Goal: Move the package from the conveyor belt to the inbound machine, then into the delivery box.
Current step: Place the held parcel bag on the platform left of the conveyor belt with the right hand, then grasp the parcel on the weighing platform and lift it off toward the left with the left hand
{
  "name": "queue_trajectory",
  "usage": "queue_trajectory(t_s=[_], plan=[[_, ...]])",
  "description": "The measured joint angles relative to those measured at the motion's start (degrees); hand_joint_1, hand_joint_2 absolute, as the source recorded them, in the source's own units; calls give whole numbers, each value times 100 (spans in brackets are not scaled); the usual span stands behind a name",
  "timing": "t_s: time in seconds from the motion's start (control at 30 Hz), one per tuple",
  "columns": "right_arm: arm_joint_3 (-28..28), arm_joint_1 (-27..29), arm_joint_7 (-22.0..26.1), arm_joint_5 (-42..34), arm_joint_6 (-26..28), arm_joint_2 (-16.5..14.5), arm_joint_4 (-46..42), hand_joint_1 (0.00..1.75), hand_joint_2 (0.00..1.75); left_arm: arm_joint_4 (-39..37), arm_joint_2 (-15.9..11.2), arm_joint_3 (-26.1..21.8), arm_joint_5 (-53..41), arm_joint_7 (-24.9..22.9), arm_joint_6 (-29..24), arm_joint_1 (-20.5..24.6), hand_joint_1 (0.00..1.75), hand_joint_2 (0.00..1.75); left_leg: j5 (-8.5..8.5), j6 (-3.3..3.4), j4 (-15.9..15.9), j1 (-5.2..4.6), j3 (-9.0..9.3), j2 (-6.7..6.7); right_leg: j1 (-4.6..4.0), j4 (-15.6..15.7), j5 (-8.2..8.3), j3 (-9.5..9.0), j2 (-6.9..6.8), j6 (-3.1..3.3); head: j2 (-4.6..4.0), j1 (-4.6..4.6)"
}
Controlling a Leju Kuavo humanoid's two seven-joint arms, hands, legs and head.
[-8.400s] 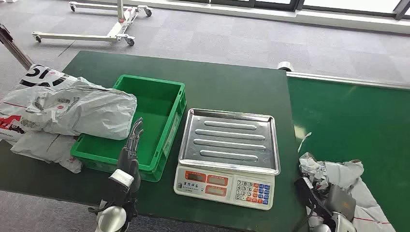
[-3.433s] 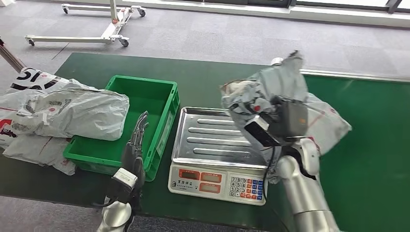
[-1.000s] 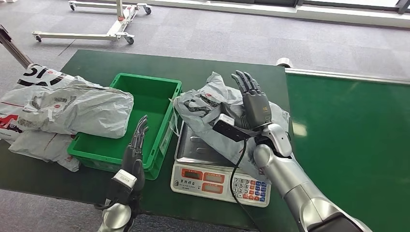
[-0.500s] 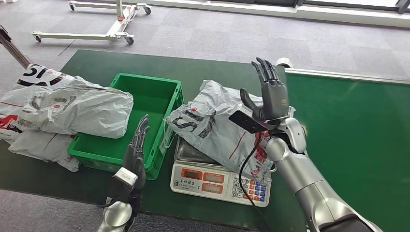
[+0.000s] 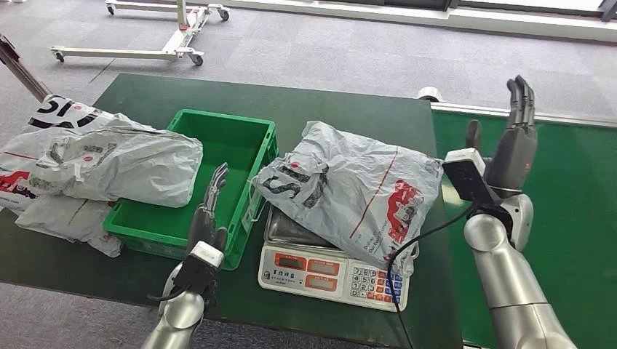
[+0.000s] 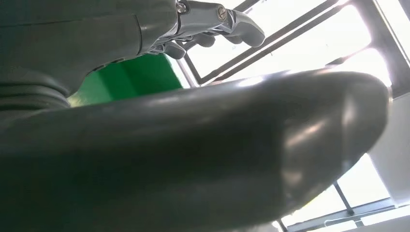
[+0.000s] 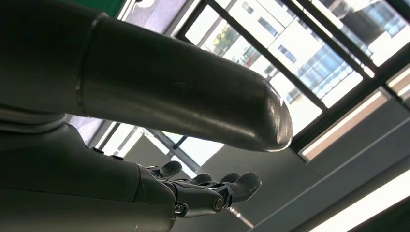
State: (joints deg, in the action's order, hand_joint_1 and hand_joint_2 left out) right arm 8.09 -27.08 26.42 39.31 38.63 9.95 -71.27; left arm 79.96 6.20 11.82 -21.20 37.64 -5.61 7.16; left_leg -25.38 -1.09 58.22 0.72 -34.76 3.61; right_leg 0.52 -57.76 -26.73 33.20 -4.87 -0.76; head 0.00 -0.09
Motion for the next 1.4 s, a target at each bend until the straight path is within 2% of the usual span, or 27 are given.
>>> queue_trajectory(t_s=[0.17,0.33,0.43,0.63,1.0,1.2,1.4], plan=[[-137,150,86,-96,36,28,-116,0,0,-66,-9,0,-100,-61,-9,130,0,0,0,0,0,0,0,-1,-1,0,0,-3,-2,0,0,-1],[-1156,1158,476,-232,-30,-6,-714,0,0,-895,-45,9,-704,-265,-110,1166,0,0,-2,3,-3,-1,0,23,0,-2,5,4,22,4,0,0],[-1335,1309,481,-184,-47,-65,-819,0,0,-1127,-44,19,-779,-301,-140,1365,0,0,-2,3,-3,-1,0,28,0,-3,5,6,28,3,0,-1],[-1517,1456,487,-142,-145,-175,-938,0,0,-1529,-43,90,-1190,-513,-265,1682,0,0,-2,3,-3,-1,-1,26,0,-3,5,9,27,3,0,-1],[-1574,1584,533,-30,-441,-650,-919,0,0,-3959,-39,419,-3018,-1323,-959,3287,0,0,10,4,-4,-1,-1,32,-1,-8,13,8,31,6,0,-1],[-1480,1490,648,-106,-486,-854,-652,0,0,-4918,-33,849,-3826,-1604,-954,3682,0,0,10,4,-4,-1,-3,31,-1,-8,13,10,31,6,0,-1],[-1305,1449,742,-188,-449,-1029,-355,0,0,-5396,33,1108,-4071,-1752,-873,3910,0,0,10,4,-4,-1,-3,30,-1,-8,13,10,30,6,0,0]])
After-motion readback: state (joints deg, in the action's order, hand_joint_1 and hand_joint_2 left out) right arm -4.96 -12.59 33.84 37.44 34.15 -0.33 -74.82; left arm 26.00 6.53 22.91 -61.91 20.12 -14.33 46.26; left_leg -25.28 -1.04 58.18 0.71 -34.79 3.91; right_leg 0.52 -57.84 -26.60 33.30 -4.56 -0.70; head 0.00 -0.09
